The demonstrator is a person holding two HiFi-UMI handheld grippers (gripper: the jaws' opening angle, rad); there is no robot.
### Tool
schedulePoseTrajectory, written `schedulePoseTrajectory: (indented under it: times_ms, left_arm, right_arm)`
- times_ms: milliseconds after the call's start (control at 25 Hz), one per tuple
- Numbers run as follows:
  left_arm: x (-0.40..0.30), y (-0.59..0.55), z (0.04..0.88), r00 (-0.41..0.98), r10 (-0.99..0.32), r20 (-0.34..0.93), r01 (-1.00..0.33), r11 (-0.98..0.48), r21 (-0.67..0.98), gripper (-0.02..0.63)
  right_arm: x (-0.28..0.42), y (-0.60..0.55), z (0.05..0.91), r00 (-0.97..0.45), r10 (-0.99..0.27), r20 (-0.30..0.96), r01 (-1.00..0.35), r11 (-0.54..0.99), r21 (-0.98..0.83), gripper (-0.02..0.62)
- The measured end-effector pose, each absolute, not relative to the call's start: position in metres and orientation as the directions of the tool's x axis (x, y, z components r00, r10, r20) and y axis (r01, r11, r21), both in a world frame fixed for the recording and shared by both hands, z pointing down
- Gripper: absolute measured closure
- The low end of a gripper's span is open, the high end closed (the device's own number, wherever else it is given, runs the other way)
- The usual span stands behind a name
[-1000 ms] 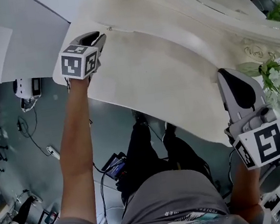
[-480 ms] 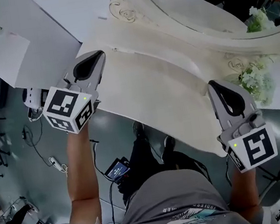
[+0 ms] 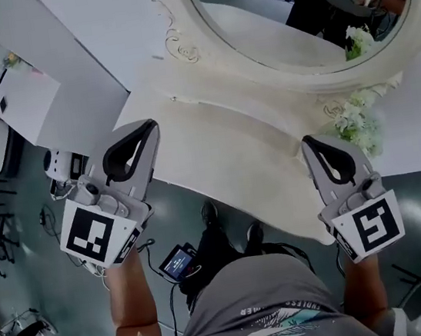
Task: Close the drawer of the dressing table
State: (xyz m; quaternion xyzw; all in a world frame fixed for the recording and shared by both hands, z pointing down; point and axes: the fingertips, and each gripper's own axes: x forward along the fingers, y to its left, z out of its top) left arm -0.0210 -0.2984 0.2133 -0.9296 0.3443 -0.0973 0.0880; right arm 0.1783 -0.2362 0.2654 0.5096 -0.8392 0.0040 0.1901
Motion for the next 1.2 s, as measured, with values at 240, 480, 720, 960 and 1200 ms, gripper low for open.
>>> schedulePoseTrajectory:
  times_ms: [240, 480, 720, 960, 1200]
  left_arm:
    - [-0.012, -0.243, 0.193, 0.738, -0.664, 0.118, -0.618, -0.736, -0.274, 0.603]
    - [-0.013, -0.195, 0.184, 0.721, -0.680, 0.138, -0.632, -0.726, -0.272, 0.603]
    - [-0.019, -0.171, 0.183, 0.706, -0.695, 0.138, -0.647, -0.712, -0.274, 0.603]
    - [-0.014, -0.143, 0.179, 0.696, -0.703, 0.145, -0.653, -0.704, -0.281, 0.603]
    - [-0.008, -0.129, 0.182, 0.690, -0.709, 0.145, -0.658, -0.698, -0.281, 0.603]
  right_arm:
    - [0.181, -0.204, 0.254, -0.418, -0.859, 0.296, -0.838, 0.491, 0.240, 0.595]
    - [0.182, -0.168, 0.236, -0.437, -0.859, 0.267, -0.827, 0.500, 0.257, 0.597]
    - [0.183, -0.151, 0.229, -0.450, -0.860, 0.242, -0.824, 0.504, 0.260, 0.597]
    - [0.187, -0.126, 0.219, -0.463, -0.857, 0.227, -0.819, 0.511, 0.261, 0.597]
    - [0.193, -0.114, 0.220, -0.469, -0.855, 0.220, -0.814, 0.515, 0.268, 0.597]
